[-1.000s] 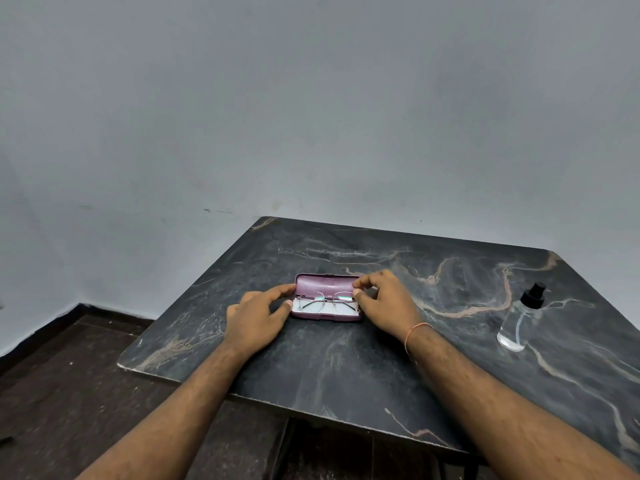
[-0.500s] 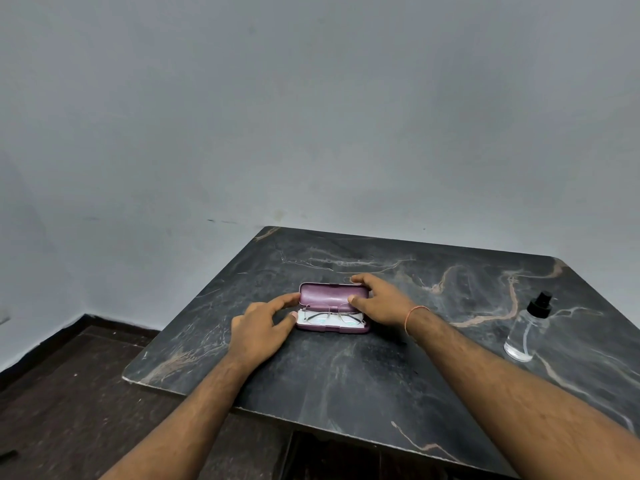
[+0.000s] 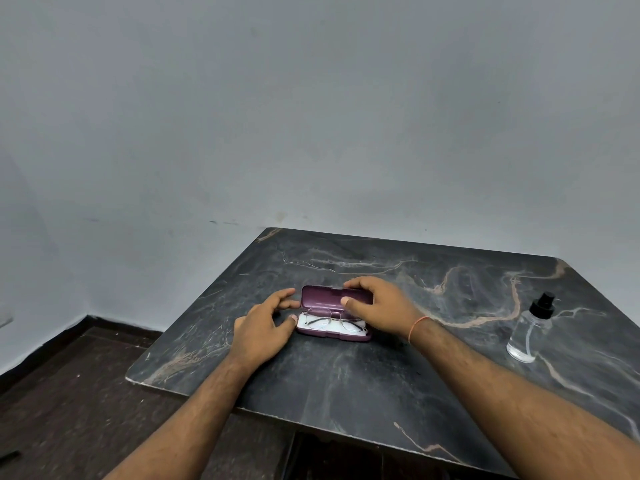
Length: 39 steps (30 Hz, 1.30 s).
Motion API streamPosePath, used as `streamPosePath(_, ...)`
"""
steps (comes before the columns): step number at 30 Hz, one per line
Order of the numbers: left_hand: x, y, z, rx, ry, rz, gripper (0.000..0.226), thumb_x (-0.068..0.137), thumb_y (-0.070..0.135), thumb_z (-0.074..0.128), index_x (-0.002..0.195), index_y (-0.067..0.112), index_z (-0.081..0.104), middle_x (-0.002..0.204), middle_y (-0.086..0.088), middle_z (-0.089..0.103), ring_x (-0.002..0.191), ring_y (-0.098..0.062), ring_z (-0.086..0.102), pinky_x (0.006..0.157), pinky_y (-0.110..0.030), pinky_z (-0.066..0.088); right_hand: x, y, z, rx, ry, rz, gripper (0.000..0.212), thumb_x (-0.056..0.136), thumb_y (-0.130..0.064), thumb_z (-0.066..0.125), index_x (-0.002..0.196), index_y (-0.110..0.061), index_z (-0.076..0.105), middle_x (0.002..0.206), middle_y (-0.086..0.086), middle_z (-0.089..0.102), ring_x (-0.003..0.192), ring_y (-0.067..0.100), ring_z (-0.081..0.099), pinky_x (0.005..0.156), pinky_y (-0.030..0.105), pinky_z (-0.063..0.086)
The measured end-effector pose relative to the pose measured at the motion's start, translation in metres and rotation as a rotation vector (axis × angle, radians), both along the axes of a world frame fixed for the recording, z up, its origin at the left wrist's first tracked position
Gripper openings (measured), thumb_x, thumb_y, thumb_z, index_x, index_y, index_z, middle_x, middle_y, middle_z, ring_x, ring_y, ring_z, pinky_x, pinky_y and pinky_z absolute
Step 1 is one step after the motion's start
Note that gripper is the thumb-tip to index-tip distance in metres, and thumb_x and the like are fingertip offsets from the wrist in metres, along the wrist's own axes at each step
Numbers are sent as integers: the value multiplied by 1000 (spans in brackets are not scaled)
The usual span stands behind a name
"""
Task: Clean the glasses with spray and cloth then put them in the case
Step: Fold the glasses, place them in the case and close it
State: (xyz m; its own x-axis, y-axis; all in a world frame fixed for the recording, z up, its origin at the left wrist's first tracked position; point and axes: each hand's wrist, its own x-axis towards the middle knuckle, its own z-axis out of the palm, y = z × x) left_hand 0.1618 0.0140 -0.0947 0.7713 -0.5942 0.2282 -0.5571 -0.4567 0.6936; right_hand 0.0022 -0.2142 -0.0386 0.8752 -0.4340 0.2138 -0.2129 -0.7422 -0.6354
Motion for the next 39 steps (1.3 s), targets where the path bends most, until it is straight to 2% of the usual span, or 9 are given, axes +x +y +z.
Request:
streamPosePath(2, 0, 0, 0, -5, 4, -3, 54, 102, 36, 68, 150, 54, 54, 116, 59, 62, 137, 2, 60, 124, -46, 32, -8, 2, 0, -95, -25, 62, 48, 90, -50, 83, 132, -30, 73, 122, -11, 73, 107, 7, 68, 98, 31, 56)
streamPosePath(5, 0, 0, 0, 0, 8, 3, 52, 102, 32, 67, 148, 53, 57, 115, 53, 68, 135, 2, 61, 126, -47, 34, -19, 9, -1, -194, 14, 126, 75, 76, -66, 87, 141, -34, 66, 129, -14, 67, 116, 5, 63, 99, 28, 52)
streamPosePath(9, -2, 0, 2, 19, -14, 1, 46, 102, 33, 65, 144, 51, 61, 111, 56, 65, 136, 1, 60, 123, -43, 35, -29, 24, -9, -330, 35, 149, 118, 59, -93, 76, 158, -36, 47, 141, -19, 54, 126, 4, 55, 101, 29, 50)
streamPosePath(11, -3, 0, 3, 31, -24, -1, 43, 103, 34, 63, 142, 52, 62, 110, 58, 64, 136, 1, 59, 122, -42, 35, -32, 29, -13, -389, 28, 151, 124, 59, -93, 75, 163, -35, 40, 148, -20, 50, 131, 5, 54, 104, 32, 51)
streamPosePath(16, -1, -1, 1, 23, -17, 17, 39, 107, 30, 59, 139, 51, 65, 101, 55, 67, 135, 0, 61, 122, -40, 34, -37, 37, -14, -512, 4, 179, 93, 82, -65, 70, 163, -35, 38, 157, -18, 52, 137, 10, 56, 104, 36, 55)
streamPosePath(22, -2, -2, 4, 33, 33, 4, 39, 102, 46, 39, 118, 61, 71, 97, 57, 65, 136, -2, 58, 123, -44, 30, -45, 39, -24, -627, -55, 281, 45, 98, -45, 66, 142, -38, 68, 150, -14, 66, 127, 15, 70, 94, 38, 61)
streamPosePath(27, -5, 1, 3, 55, -31, -18, 13, 102, 60, 61, 102, 68, 71, 122, 36, 75, 131, 3, 62, 122, -46, 34, -46, 39, -35, -676, -139, 287, 36, 101, -39, 70, 136, -34, 74, 147, -9, 70, 115, 21, 76, 82, 39, 65)
streamPosePath(32, -6, 4, 3, 30, -27, -45, 12, 100, 64, 67, 96, 75, 68, 106, 44, 72, 122, 11, 64, 122, -42, 35, -46, 38, -40, -722, -184, 291, 34, 103, -40, 67, 134, -30, 76, 145, -4, 71, 109, 23, 77, 78, 40, 65)
streamPosePath(39, -10, 5, 4, 25, -43, -51, 8, 102, 64, 65, 105, 69, 70, 122, 36, 76, 123, 10, 64, 122, -44, 36, -48, 42, -39, -690, -182, 277, 37, 104, -48, 65, 135, -31, 76, 148, -6, 69, 112, 22, 76, 85, 38, 64)
